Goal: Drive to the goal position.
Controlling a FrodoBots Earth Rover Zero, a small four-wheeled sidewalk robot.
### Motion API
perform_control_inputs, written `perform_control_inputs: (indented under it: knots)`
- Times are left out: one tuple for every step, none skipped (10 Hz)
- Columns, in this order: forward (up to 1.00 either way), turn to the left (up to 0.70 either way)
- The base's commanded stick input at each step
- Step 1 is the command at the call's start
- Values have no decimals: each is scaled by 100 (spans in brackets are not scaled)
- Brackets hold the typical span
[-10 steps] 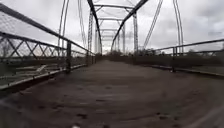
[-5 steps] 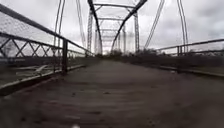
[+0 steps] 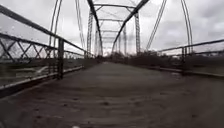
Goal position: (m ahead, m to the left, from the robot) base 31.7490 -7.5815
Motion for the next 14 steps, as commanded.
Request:
perform_control_inputs:
  knots:
    - [70, 0]
    - [70, 0]
    - [70, 0]
    - [70, 0]
    - [70, 0]
    - [70, 0]
    - [70, 3]
    - [70, 0]
    - [70, 0]
    - [70, 0]
    - [70, 0]
    - [70, 0]
    - [70, 0]
    - [70, 0]
